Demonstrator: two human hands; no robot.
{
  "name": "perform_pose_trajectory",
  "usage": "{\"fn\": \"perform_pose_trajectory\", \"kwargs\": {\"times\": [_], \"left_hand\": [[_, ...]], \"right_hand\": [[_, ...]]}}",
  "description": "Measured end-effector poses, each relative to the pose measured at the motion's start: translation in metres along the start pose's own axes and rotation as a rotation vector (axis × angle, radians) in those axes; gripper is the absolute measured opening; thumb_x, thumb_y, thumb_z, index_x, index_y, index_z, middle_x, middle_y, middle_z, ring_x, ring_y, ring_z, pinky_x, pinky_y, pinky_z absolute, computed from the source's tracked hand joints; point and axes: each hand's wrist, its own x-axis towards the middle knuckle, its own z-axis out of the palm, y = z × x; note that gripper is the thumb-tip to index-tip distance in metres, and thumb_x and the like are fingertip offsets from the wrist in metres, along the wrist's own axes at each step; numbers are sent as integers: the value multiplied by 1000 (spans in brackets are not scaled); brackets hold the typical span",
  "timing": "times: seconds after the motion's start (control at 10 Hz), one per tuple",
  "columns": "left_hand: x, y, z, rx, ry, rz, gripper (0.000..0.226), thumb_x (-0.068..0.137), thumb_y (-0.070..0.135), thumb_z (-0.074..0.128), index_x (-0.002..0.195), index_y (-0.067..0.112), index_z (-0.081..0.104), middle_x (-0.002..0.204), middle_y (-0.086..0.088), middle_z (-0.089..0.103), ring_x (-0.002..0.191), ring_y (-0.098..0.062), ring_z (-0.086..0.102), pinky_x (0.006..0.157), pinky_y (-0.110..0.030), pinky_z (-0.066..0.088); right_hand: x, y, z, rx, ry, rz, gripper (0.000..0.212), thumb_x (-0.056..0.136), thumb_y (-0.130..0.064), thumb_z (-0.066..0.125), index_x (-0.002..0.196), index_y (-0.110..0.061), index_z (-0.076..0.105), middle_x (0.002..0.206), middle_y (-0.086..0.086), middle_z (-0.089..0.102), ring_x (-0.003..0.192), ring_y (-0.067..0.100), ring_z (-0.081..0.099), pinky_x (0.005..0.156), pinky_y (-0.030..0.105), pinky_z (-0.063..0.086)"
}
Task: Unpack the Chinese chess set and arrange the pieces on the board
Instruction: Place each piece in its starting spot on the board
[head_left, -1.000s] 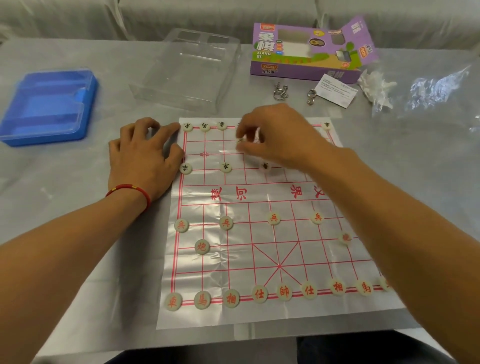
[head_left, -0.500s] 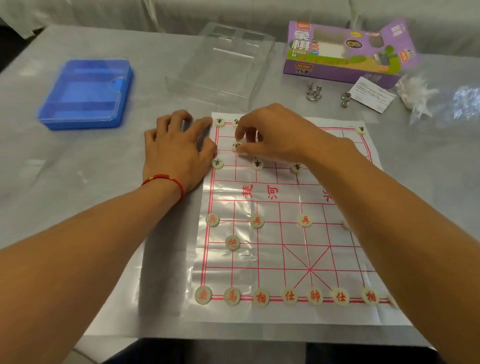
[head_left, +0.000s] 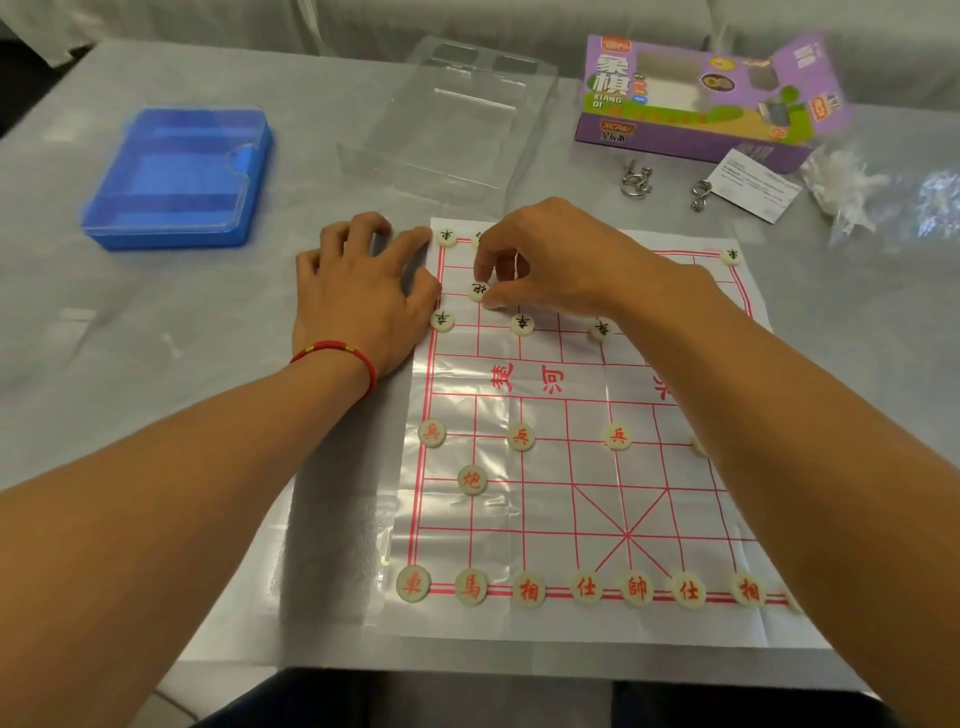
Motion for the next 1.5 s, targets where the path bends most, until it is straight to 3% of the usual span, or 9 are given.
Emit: {"fn": "perform_pose_trajectory", "kwargs": {"times": [0.2, 0.4, 0.6, 0.8, 1.1, 1.3, 1.5], "left_hand": [[1, -1, 2, -1, -1, 1, 51, 96, 56, 35, 144, 40, 41, 143, 0, 39, 136, -26, 32, 109, -47, 29], [-1, -1, 0, -17, 1, 6, 49, 97, 56, 35, 143, 40, 42, 142, 0, 40, 135, -26, 32, 109, -46, 29], [0, -3, 2, -7, -1, 12, 51, 96, 57, 33, 143, 39, 41, 143, -1, 40, 135, -28, 33, 109, -49, 30], [1, -1, 1, -15, -17, -2, 51, 97, 59, 35, 144, 40, 39, 145, -1, 39, 136, -29, 32, 110, -51, 28], [0, -1, 0, -29, -25, 1, 51, 97, 59, 35, 144, 39, 39, 146, -2, 39, 138, -30, 31, 111, -52, 27], [-1, 0, -2, -29, -14, 12, 50, 97, 56, 35, 144, 38, 41, 143, -2, 41, 135, -29, 33, 109, -52, 29], [-1, 0, -3, -35, -12, 12, 49, 98, 55, 35, 143, 39, 41, 142, -2, 41, 135, -29, 33, 109, -52, 30]], "right_hand": [[0, -1, -1, 7, -17, 1, 28, 86, -35, 74, 111, -22, 71, 91, -8, 62, 76, 8, 57, 62, 13, 38], [-20, 8, -23, 39, 32, 25, 29, 88, -31, 73, 116, -23, 69, 96, -6, 66, 84, 8, 60, 68, 13, 41], [-86, 69, -57, 56, 211, 275, 20, 88, -21, 72, 108, -24, 71, 94, -7, 67, 83, 4, 62, 75, 19, 47], [-122, 93, -39, 53, 185, 394, 18, 88, -21, 73, 105, -26, 73, 88, -9, 64, 79, 4, 59, 76, 25, 49], [-109, 99, -24, -24, 151, 369, 28, 84, -41, 75, 108, -28, 72, 91, -10, 65, 78, 9, 57, 79, 36, 55], [-104, 117, -34, -17, 257, 347, 23, 87, -24, 73, 110, -27, 72, 96, -10, 64, 73, 6, 52, 73, 31, 48], [-91, 134, -44, -117, 183, 286, 26, 86, -14, 73, 111, -24, 73, 101, -3, 70, 81, 11, 52, 68, 25, 38]]}}
